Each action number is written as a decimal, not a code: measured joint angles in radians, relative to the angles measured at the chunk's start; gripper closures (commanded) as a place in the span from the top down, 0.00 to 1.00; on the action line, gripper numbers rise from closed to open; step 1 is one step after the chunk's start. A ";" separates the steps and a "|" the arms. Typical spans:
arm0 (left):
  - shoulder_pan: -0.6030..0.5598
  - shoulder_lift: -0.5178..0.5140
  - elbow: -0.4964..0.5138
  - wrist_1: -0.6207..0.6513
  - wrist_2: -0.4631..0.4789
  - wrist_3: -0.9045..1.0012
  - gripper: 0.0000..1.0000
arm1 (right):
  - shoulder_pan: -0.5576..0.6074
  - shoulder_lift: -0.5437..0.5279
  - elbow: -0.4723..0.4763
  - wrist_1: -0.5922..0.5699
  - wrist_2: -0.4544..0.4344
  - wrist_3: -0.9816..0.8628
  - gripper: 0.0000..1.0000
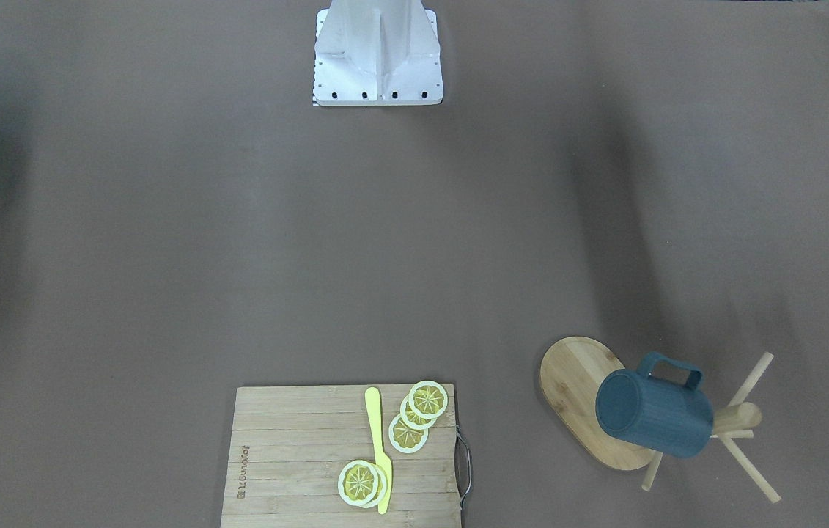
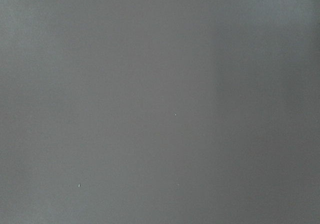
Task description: Hang cup on storage rack
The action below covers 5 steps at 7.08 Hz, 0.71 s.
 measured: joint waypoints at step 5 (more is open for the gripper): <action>-0.015 0.018 -0.026 0.091 -0.008 0.068 0.97 | 0.000 -0.028 0.000 0.001 0.004 0.000 1.00</action>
